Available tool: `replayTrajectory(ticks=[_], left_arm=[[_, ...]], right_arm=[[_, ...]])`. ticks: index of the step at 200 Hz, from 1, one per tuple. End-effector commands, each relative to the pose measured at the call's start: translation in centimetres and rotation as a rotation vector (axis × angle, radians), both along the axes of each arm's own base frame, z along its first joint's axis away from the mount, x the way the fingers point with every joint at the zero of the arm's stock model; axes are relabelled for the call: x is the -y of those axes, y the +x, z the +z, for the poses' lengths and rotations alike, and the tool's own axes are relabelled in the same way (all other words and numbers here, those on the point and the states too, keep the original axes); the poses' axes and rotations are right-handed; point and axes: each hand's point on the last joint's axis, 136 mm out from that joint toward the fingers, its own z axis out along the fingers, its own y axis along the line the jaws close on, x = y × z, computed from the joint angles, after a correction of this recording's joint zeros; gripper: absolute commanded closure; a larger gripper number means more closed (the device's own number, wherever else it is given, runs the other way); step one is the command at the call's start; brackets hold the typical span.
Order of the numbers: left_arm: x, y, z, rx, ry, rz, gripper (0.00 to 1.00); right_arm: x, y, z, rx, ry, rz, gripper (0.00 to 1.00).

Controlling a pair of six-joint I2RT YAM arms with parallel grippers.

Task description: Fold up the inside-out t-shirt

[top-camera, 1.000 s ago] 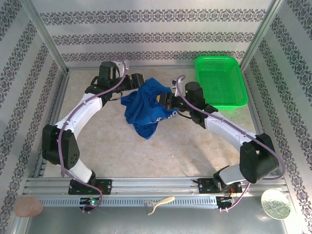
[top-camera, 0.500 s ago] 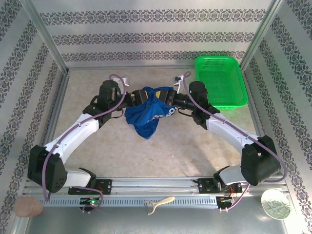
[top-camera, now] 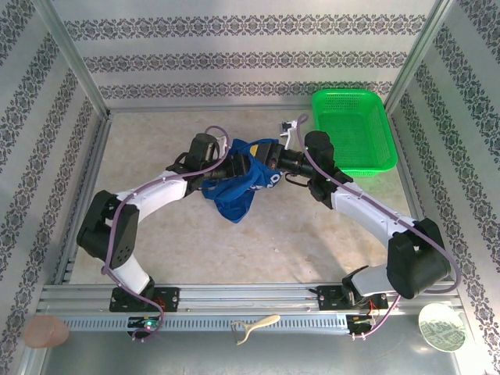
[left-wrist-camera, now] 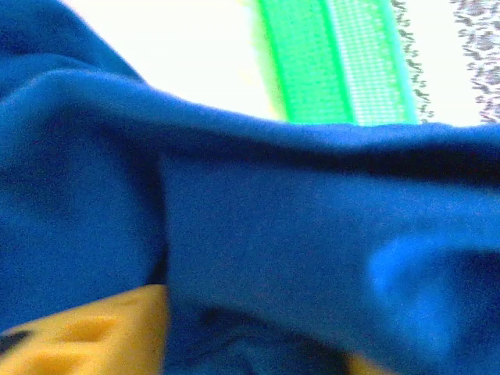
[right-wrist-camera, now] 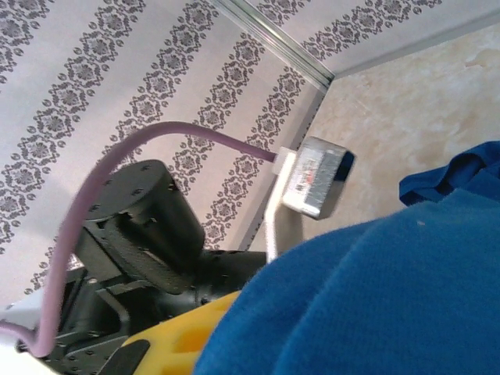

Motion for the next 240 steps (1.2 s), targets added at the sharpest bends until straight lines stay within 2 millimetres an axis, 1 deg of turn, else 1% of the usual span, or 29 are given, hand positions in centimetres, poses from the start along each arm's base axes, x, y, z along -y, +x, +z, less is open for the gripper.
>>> replayTrajectory(ticks=[1, 12, 13, 27, 38, 42, 59, 71, 77, 80, 81, 85, 90, 96, 103, 111, 127, 135, 144, 159, 177, 195, 215, 223, 240], left_arm=[[2.3, 0.3, 5.4, 0.124, -0.207, -0.080, 0.81], [1.8, 0.4, 7.3, 0.173, -0.262, -0.078, 0.99], [1.7, 0.5, 7.6, 0.179, -0.267, -0.076, 1.00], [0.4, 0.1, 10.3, 0.246, -0.333, -0.074, 1.00], [-0.7, -0.5, 12.1, 0.291, -0.377, -0.086, 1.00], [-1.1, -0.8, 12.7, 0.306, -0.392, -0.092, 1.00], [-2.2, -2.3, 14.8, 0.366, -0.448, -0.138, 1.00], [-2.8, -3.1, 15.7, 0.391, -0.480, -0.162, 1.00], [-3.2, -3.4, 16.1, 0.403, -0.499, -0.173, 1.00], [-3.3, -3.5, 16.2, 0.405, -0.507, -0.177, 1.00], [-3.4, -3.5, 16.2, 0.406, -0.510, -0.178, 1.00], [-3.6, -3.6, 16.3, 0.407, -0.520, -0.181, 1.00], [-3.8, -3.7, 16.5, 0.406, -0.534, -0.184, 1.00], [-4.0, -3.8, 16.7, 0.412, -0.547, -0.187, 1.00], [-4.2, -3.7, 16.8, 0.409, -0.560, -0.187, 1.00], [-4.4, -3.7, 16.8, 0.402, -0.568, -0.186, 1.00], [-4.5, -3.4, 16.7, 0.395, -0.568, -0.181, 1.00], [-4.5, -3.3, 16.6, 0.388, -0.567, -0.180, 1.00], [-4.5, -3.2, 16.7, 0.384, -0.564, -0.181, 1.00], [-4.4, -3.2, 16.5, 0.375, -0.559, -0.180, 1.00], [-4.5, -3.2, 16.2, 0.371, -0.540, -0.177, 1.00], [-4.5, -3.3, 16.0, 0.368, -0.529, -0.173, 1.00], [-4.5, -3.4, 16.0, 0.364, -0.526, -0.171, 1.00], [-4.6, -3.4, 16.1, 0.365, -0.526, -0.171, 1.00], [-4.6, -3.5, 16.3, 0.365, -0.523, -0.170, 1.00]], right_arm=[[1.4, -0.5, 3.2, 0.084, 0.081, -0.014, 1.00], [2.6, -0.1, 2.2, 0.061, 0.083, -0.054, 1.00], [2.7, -0.1, 2.1, 0.059, 0.083, -0.059, 1.00], [4.3, 0.6, 0.7, 0.032, 0.088, -0.117, 1.00], [5.4, 1.1, -1.0, 0.000, 0.076, -0.167, 1.00], [5.7, 1.3, -1.9, -0.018, 0.069, -0.186, 1.00], [6.6, 2.1, -4.7, -0.069, 0.046, -0.242, 1.00], [6.7, 2.8, -6.6, -0.109, 0.025, -0.264, 1.00], [6.7, 3.1, -7.4, -0.125, 0.013, -0.268, 0.90], [6.7, 3.2, -7.8, -0.133, 0.007, -0.270, 0.81], [6.6, 3.3, -8.0, -0.136, 0.004, -0.271, 0.80], [6.7, 3.4, -8.4, -0.144, -0.005, -0.273, 0.67], [6.7, 3.5, -8.9, -0.152, -0.019, -0.273, 0.55], [6.8, 3.5, -9.4, -0.160, -0.039, -0.278, 0.46], [7.0, 3.3, -9.7, -0.166, -0.062, -0.286, 0.41], [7.5, 2.9, -9.7, -0.164, -0.079, -0.301, 0.39], [8.4, 1.6, -8.6, -0.133, -0.110, -0.329, 0.39], [8.7, 0.7, -7.9, -0.111, -0.139, -0.342, 0.40], [9.1, -0.3, -6.5, -0.068, -0.179, -0.361, 0.40], [8.9, -1.9, -4.6, -0.005, -0.252, -0.367, 0.41], [7.4, -3.0, -2.4, 0.051, -0.274, -0.337, 0.40], [5.3, -3.0, -0.8, 0.086, -0.275, -0.295, 0.33], [3.0, -1.9, -0.3, 0.108, -0.301, -0.251, 0.32], [2.2, -1.3, -0.4, 0.112, -0.312, -0.240, 0.31], [0.7, 0.2, -1.6, 0.092, -0.338, -0.216, 0.31]])
